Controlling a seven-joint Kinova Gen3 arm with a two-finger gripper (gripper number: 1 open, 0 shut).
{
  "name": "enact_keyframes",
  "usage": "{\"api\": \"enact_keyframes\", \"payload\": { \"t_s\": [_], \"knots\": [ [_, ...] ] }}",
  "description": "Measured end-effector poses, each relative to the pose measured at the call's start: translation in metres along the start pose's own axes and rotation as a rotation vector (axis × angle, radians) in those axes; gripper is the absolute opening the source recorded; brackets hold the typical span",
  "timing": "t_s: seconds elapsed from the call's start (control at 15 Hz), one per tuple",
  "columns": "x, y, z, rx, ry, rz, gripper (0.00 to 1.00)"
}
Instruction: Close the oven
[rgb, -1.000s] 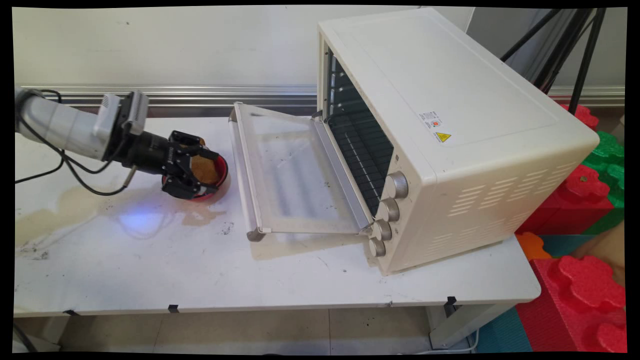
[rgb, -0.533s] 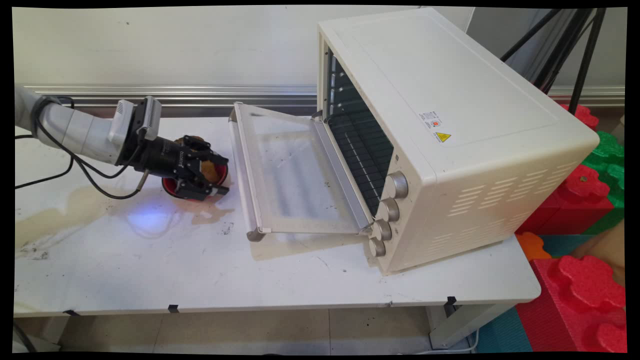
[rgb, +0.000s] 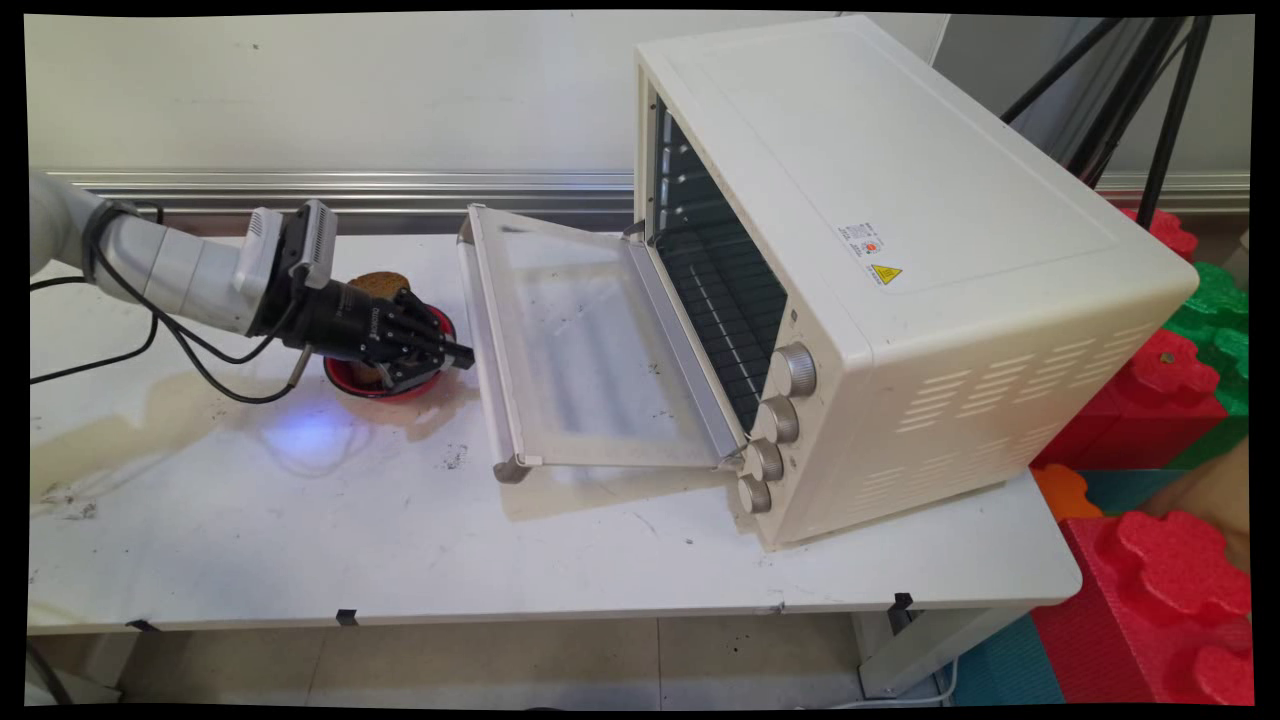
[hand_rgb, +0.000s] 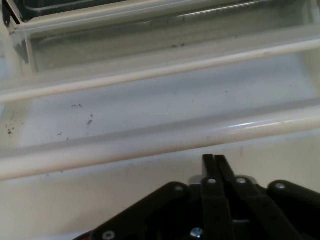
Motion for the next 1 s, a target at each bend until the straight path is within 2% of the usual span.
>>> {"api": "enact_keyframes", "payload": {
  "t_s": [0.4,1.0],
  "knots": [
    [0.003,-0.001,0.007,0.001,0.020,0.005,0.00],
    [0.021,-0.004,0.009,0.013,0.094,0.016,0.00]
  ]
}}
